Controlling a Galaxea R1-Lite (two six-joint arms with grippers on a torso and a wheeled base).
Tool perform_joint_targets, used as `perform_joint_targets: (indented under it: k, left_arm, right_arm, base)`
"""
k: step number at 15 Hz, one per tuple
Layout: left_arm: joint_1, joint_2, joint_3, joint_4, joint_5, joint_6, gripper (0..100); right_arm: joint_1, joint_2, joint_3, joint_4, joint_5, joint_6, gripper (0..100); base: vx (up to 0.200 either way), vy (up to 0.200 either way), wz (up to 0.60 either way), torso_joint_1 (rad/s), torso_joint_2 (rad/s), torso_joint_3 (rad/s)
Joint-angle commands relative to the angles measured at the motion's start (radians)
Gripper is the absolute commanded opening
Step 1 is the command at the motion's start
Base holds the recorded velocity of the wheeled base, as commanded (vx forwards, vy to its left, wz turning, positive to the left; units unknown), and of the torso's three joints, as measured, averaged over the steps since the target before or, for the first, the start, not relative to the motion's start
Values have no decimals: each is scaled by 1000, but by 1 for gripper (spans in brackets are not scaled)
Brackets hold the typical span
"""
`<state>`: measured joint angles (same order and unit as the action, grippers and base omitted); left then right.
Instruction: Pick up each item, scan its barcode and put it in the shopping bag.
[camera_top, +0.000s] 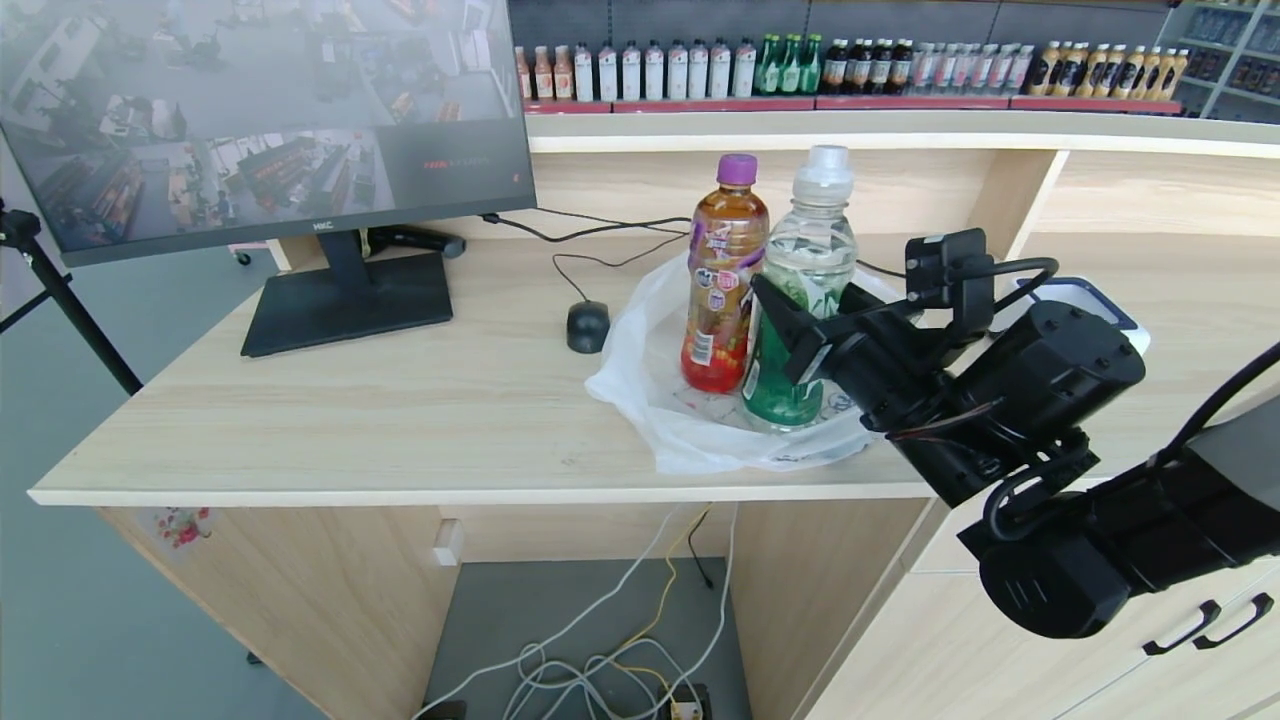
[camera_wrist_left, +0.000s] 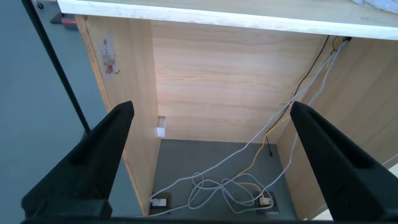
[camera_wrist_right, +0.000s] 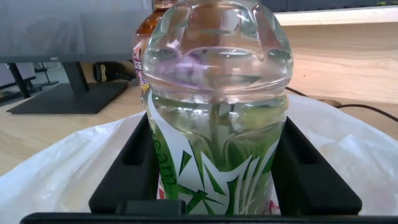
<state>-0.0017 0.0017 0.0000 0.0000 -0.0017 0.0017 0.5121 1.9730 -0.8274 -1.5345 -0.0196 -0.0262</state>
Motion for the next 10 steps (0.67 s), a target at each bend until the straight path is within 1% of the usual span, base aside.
perform_joint_targets:
  k: [1,10]
  left_arm:
    - [0,0,0,0,0,0,100]
    - [0,0,0,0,0,0,100]
  right_arm:
    - [-1,-2,24,7,0,0,0]
    - [2,-6,65,7,-2,0,0]
  base:
    - [0,0,0,0,0,0]
    - [0,0,0,0,0,0]
